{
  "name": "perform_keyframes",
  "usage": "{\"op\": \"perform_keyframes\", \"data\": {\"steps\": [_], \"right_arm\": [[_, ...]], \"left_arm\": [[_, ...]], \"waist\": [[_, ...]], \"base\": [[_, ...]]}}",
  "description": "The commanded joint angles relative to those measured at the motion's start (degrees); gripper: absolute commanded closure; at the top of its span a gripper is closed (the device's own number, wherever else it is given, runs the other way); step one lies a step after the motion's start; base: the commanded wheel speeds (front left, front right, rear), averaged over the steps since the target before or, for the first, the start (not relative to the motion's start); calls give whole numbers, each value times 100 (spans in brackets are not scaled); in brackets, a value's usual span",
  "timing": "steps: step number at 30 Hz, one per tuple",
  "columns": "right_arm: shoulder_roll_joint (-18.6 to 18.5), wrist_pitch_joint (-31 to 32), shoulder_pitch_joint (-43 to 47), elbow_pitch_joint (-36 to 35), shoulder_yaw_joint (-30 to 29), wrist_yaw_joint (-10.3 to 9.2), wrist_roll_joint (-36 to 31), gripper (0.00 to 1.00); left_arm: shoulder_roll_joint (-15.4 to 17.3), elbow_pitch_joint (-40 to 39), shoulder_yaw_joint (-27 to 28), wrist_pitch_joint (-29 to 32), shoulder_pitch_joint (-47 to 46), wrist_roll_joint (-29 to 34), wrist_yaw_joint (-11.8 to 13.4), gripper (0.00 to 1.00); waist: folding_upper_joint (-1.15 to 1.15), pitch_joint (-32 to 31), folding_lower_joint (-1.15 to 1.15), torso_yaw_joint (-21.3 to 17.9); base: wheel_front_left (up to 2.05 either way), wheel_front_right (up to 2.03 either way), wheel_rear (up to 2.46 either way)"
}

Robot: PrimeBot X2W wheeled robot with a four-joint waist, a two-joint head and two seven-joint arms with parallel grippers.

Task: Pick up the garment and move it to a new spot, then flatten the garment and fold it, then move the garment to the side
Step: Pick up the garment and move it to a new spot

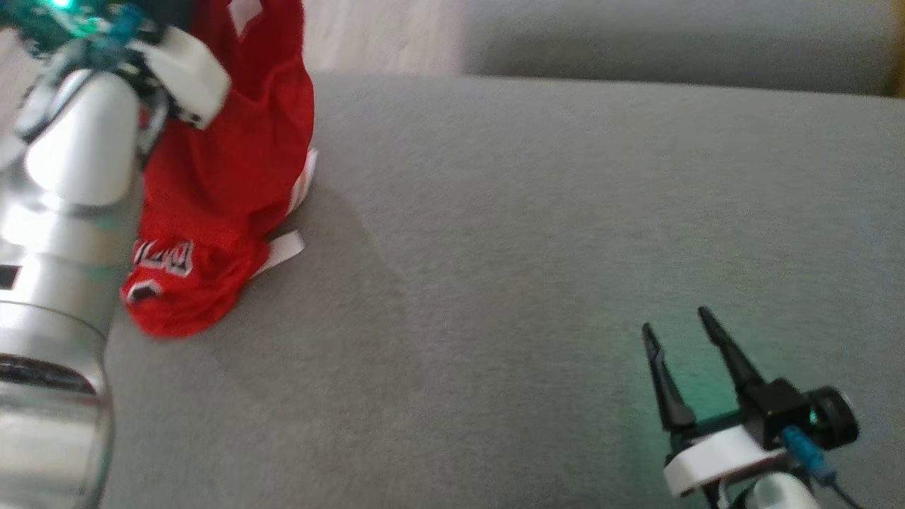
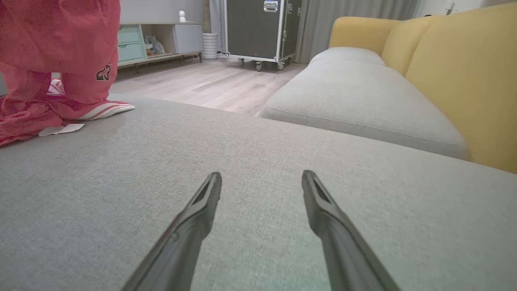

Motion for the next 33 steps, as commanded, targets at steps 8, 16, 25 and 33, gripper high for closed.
{"op": "perform_keyframes", "data": {"steps": [8,16,25,33], "right_arm": [[140,-36,-3,-216,256,-4,114,0],[171,-36,-12,-310,261,-4,152,0],[175,-36,-167,-395,335,-4,366,0],[176,-36,49,-337,113,-4,399,0]], "left_arm": [[-62,-968,-1070,-117,-547,-650,10,100],[86,-1669,-2169,-144,21,-1593,10,100],[189,-1749,-2852,-221,1909,-1977,115,100],[-1,-2621,-1852,-224,3664,-2271,1144,0]], "waist": [[0,-990,2,-1622],[0,-681,2,-2404],[0,7,2,-2799],[0,-297,2,-2417]], "base": [[0,0,0],[0,0,0],[0,0,0],[0,0,0]]}}
